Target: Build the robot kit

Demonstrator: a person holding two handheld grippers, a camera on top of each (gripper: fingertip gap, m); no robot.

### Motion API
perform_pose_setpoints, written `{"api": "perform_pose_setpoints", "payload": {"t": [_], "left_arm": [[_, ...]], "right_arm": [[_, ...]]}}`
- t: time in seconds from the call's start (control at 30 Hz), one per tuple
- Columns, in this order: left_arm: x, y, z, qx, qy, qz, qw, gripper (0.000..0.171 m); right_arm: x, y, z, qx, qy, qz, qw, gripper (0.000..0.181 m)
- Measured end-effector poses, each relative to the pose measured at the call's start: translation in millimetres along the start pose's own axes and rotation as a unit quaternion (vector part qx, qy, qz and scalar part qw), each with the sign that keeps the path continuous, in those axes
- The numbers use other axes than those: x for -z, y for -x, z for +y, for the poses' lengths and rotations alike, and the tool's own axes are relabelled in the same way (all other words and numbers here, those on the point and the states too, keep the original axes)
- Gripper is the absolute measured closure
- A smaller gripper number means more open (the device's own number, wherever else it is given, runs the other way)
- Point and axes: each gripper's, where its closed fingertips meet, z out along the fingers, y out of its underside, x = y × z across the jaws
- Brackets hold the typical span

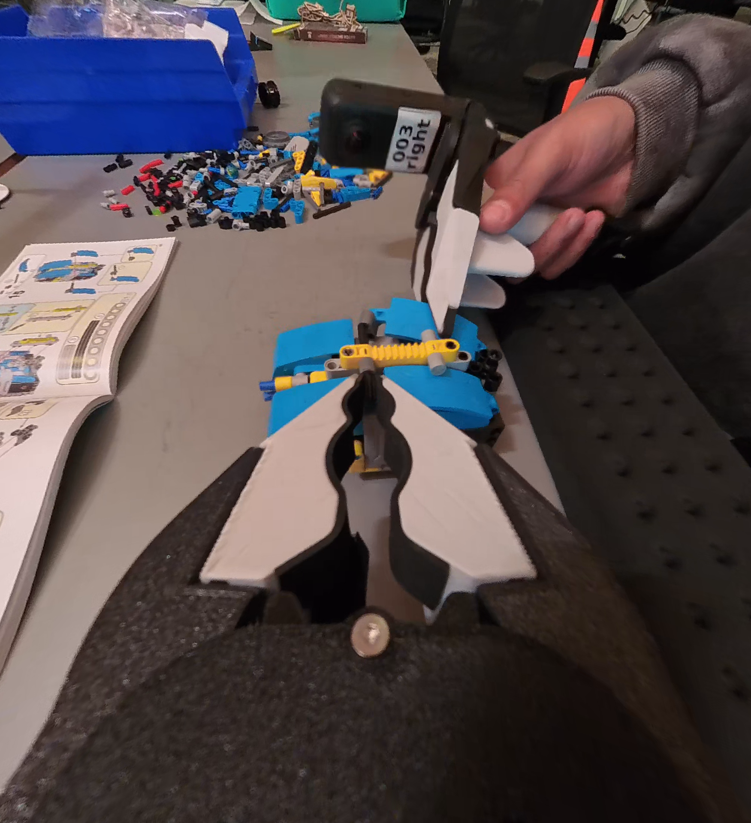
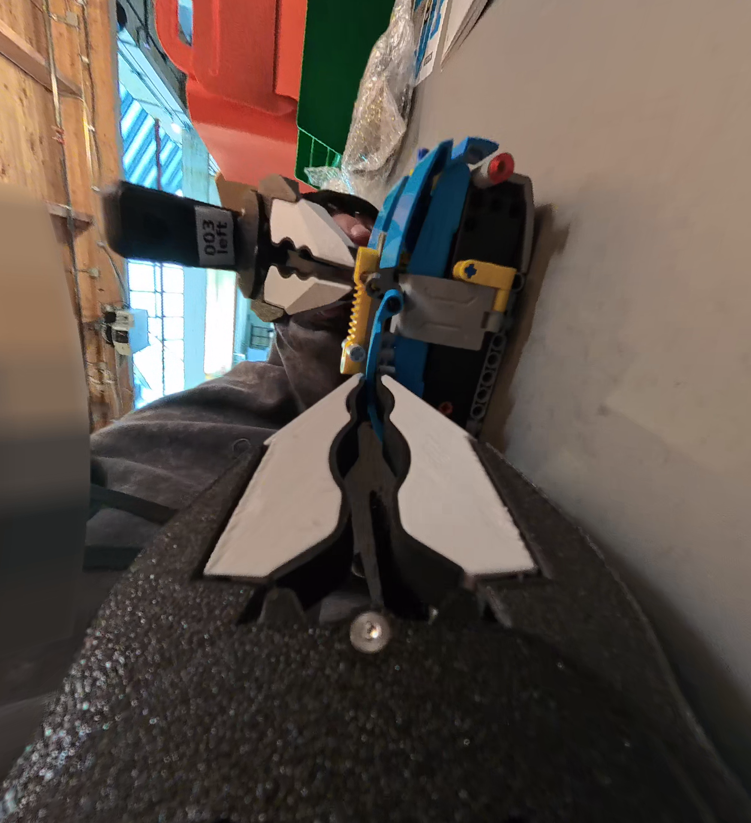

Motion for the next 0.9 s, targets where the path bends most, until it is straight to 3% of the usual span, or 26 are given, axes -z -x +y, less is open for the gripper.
{"api": "perform_pose_setpoints", "payload": {"t": [0.27,0.47,0.6,0.7,0.9], "left_arm": [[0.3,1.0,0.0,0.007,0.000,0.004,1.000,0.167],[0.0,1.2,0.1,0.010,0.000,0.007,1.000,0.167],[4.8,5.9,-13.9,0.023,-0.034,0.011,0.999,0.151],[3.9,10.3,-37.0,0.041,-0.060,0.036,0.997,0.150],[-29.9,2.3,-30.3,-0.005,0.013,0.101,0.995,0.154]], "right_arm": [[-0.1,-2.5,-8.5,0.131,0.001,0.079,0.988,0.179],[-1.4,0.8,5.1,0.058,0.070,0.023,0.996,0.180],[-2.0,0.2,5.6,0.105,0.093,0.051,0.989,0.179],[-1.5,1.4,5.1,0.123,0.100,0.056,0.986,0.179],[-0.4,-0.8,2.9,0.152,0.103,0.059,0.981,0.177]]}}
